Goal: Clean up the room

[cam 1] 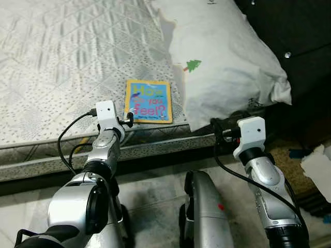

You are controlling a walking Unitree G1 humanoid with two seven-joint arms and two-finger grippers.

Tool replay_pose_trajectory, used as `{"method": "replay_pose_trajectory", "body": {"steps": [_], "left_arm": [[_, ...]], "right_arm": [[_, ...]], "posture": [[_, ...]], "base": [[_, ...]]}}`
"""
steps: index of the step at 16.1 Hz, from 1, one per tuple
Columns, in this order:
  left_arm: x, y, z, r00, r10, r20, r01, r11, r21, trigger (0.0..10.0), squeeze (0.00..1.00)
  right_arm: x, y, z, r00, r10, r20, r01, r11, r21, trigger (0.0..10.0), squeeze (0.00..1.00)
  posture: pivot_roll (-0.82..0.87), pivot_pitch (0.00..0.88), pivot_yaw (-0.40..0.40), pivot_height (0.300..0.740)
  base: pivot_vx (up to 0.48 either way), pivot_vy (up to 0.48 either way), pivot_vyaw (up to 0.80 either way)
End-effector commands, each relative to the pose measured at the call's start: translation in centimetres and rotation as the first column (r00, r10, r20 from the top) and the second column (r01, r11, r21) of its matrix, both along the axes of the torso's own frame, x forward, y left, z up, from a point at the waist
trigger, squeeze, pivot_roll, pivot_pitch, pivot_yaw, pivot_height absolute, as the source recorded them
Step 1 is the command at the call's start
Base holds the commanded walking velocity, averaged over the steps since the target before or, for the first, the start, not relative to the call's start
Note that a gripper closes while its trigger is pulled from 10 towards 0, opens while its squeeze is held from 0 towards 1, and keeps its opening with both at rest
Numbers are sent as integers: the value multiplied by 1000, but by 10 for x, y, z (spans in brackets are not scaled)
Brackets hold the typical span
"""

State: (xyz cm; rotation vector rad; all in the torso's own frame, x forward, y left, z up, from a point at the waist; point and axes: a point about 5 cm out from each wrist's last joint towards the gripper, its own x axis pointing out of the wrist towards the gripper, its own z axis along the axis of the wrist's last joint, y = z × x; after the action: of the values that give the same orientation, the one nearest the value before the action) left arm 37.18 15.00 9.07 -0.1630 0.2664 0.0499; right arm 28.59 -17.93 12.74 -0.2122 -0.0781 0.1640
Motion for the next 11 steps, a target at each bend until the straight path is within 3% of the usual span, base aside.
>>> {"method": "replay_pose_trajectory", "body": {"steps": [1, 6, 11], "left_arm": [[-2, -1, -4, 1000, -13, -17, 13, 1000, 11, 10000, 0], [-5, -6, -10, 999, -24, -39, 24, 1000, 9, 10000, 0], [-3, -8, -8, 998, -35, -45, 36, 999, 21, 10000, 0]], "right_arm": [[-5, -6, 2, 1000, -10, -4, 10, 1000, -8, 10000, 0], [-25, -14, -2, 998, -9, -56, 7, 999, -36, 10000, 0], [-31, -17, 2, 997, -22, -69, 20, 999, -43, 10000, 0]], "posture": [[-219, 267, -77, 553], [-256, 321, -104, 553], [-282, 340, -108, 553]], "base": [[0, 0, 0], [0, 0, 0], [0, 0, 0]]}}
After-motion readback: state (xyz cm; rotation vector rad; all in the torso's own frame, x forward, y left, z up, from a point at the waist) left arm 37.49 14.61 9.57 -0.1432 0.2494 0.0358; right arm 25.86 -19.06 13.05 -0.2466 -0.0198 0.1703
